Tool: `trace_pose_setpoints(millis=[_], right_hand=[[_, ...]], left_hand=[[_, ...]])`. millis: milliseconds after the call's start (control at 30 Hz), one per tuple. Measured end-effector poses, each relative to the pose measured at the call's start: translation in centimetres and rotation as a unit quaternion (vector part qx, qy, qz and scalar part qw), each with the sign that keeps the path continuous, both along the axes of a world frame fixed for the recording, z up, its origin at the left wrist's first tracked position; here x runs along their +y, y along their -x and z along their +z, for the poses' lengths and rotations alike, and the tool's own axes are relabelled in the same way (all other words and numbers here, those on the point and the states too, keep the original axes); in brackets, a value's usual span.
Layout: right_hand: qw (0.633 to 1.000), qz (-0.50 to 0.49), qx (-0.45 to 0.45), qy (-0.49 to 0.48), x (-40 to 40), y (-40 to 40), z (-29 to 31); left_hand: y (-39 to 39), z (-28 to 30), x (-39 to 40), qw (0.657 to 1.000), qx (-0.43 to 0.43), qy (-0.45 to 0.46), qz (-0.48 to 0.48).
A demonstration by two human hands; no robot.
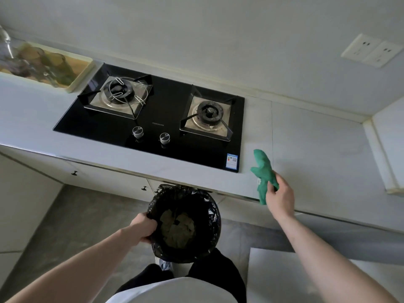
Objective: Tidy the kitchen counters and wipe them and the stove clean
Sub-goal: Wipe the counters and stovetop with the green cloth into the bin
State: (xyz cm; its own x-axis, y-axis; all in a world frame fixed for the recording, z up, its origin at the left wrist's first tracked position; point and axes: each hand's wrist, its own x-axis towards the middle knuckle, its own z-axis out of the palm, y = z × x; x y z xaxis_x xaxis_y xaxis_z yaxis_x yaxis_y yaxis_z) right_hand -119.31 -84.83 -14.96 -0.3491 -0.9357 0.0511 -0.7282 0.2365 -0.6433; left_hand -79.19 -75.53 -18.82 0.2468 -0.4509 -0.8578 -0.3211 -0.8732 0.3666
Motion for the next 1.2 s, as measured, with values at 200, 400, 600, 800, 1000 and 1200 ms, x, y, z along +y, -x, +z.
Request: trace_pose_setpoints(millis=[200,400,600,800,1000,1200], right_hand=[[0.996,-0.035,0.069,-0.046,-2.4,3.5,-0.9],[0.977,-0.006,0.111,-0.184,-7.0,4.3,-1.7],[0.966,0.072,0.096,-0.229,-11.2,0.6,-3.8],[0.960,0.108,0.110,-0.235,-12.1,-1.0,-4.3],[0.962,0.156,0.117,-0.191,-6.6,-2.4,-4.3],[0.965,0.150,0.100,-0.189,-0.6,-6.3,-3.6]], left_hand=[[-0.3,0.2,-0.3,1.000,-0.006,0.003,-0.019],[-0.1,-1.2,-0.4,0.999,-0.033,-0.005,-0.011],[0.8,-0.9,-0.8,0.999,-0.033,-0.010,-0.019],[0.9,-0.9,-0.9,0.999,-0.029,-0.007,-0.015],[1.2,-1.5,-0.6,1.000,-0.017,-0.008,-0.016],[2.4,-0.8,-1.0,1.000,0.003,-0.008,-0.029]])
